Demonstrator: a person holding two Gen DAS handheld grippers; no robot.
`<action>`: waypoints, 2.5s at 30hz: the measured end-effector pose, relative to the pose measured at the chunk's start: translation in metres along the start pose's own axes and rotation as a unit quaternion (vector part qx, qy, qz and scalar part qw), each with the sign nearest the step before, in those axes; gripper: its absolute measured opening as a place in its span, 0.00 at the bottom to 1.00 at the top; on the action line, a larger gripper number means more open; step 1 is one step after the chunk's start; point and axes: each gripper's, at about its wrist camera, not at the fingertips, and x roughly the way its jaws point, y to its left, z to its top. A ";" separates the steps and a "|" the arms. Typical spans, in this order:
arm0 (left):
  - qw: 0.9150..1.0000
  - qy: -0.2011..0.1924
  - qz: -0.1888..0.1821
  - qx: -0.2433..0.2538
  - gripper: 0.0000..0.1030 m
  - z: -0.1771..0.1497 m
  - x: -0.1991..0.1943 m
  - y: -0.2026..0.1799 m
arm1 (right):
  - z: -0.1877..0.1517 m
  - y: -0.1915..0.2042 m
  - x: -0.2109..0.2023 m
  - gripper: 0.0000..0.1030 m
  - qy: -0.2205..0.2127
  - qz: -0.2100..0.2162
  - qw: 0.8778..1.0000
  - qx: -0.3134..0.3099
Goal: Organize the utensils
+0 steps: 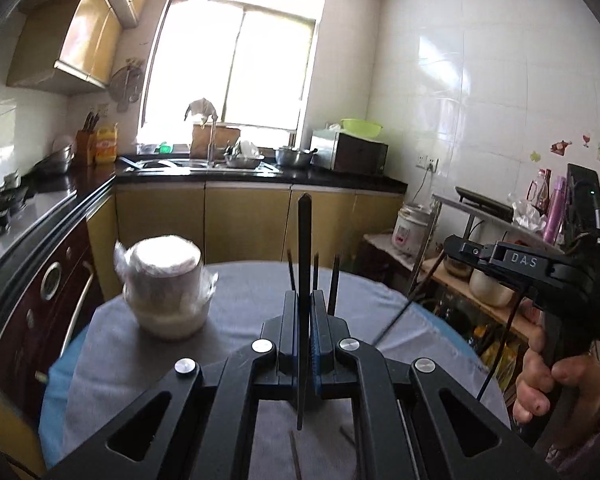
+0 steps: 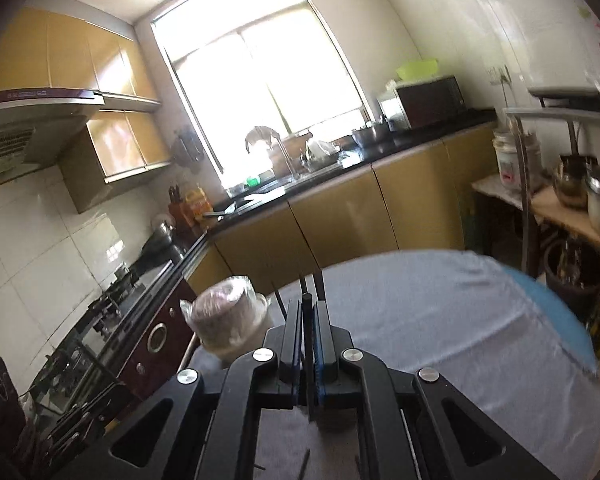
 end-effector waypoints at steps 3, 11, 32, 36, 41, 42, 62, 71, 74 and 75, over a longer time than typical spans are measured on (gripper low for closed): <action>1.000 -0.008 -0.010 0.000 0.05 0.024 0.016 -0.001 | 0.020 0.011 0.007 0.06 -0.008 -0.007 1.000 -0.019; 1.000 -0.002 -0.027 -0.006 0.05 0.053 0.068 -0.009 | 0.060 0.017 0.038 0.06 -0.016 -0.016 0.999 -0.030; 0.996 0.083 0.004 -0.040 0.48 -0.019 0.102 0.017 | -0.011 -0.027 0.090 0.21 0.119 0.006 0.993 0.021; 0.997 0.077 0.023 -0.018 0.53 -0.049 0.060 0.018 | -0.040 -0.050 0.060 0.34 0.116 0.006 0.992 0.047; 0.991 0.122 0.049 -0.017 0.55 -0.108 0.025 0.019 | -0.089 -0.079 0.032 0.46 0.146 -0.011 0.987 0.067; 0.990 0.132 0.055 -0.019 0.55 -0.120 0.019 0.019 | -0.098 -0.084 0.029 0.46 0.153 -0.014 0.986 0.070; 0.968 0.227 0.080 -0.066 0.60 -0.243 -0.045 -0.021 | -0.204 -0.116 -0.011 0.46 0.249 -0.017 0.963 0.101; 0.968 0.223 0.092 -0.068 0.60 -0.251 -0.053 -0.022 | -0.231 -0.125 -0.025 0.46 0.273 0.007 0.957 0.102; 0.969 0.225 0.088 -0.057 0.60 -0.251 -0.051 -0.026 | -0.240 -0.122 -0.027 0.46 0.279 0.010 0.956 0.088; 0.969 0.225 0.086 -0.052 0.60 -0.252 -0.050 -0.028 | -0.242 -0.121 -0.026 0.46 0.282 0.013 0.956 0.087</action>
